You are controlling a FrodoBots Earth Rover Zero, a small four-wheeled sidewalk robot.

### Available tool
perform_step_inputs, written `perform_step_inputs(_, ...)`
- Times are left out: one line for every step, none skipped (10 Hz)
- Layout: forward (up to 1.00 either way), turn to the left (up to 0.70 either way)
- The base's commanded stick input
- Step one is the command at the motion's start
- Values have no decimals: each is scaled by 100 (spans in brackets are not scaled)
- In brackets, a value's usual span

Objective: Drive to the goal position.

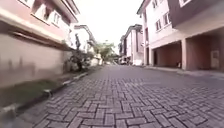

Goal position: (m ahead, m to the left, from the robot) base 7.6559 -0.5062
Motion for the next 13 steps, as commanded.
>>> perform_step_inputs(70, 0)
perform_step_inputs(70, 0)
perform_step_inputs(70, -8)
perform_step_inputs(70, -30)
perform_step_inputs(70, -35)
perform_step_inputs(70, -35)
perform_step_inputs(70, -35)
perform_step_inputs(70, -35)
perform_step_inputs(70, -35)
perform_step_inputs(70, -35)
perform_step_inputs(70, -34)
perform_step_inputs(70, -23)
perform_step_inputs(70, -11)
